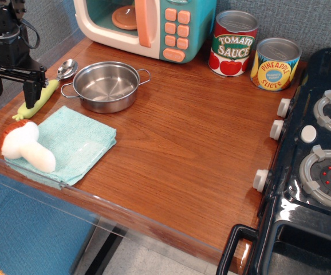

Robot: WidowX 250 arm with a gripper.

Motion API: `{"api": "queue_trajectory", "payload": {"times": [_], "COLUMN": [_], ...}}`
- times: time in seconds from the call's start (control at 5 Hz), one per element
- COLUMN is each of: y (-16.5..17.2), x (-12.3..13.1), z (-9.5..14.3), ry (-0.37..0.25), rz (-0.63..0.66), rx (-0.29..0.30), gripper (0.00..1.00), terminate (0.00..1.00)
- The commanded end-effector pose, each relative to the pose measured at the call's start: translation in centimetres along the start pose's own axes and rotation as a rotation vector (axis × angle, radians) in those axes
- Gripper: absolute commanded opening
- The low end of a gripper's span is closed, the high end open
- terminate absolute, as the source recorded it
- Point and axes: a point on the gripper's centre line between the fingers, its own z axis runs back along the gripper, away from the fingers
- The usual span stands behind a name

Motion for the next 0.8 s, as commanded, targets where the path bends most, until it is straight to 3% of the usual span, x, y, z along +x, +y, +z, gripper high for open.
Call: {"api": "queue_trajectory", "payload": {"times": [0.0, 0.6], "y": [-2.1, -2.8], "x": [1.2, 1.1], "z": [2.6, -0.7], "ry": [-0.091, 0.001], "rz": [0.003, -0.025], "rx": [-0.033, -0.029], "gripper": [1.00, 1.00], "terminate": [0.00, 0.00]}}
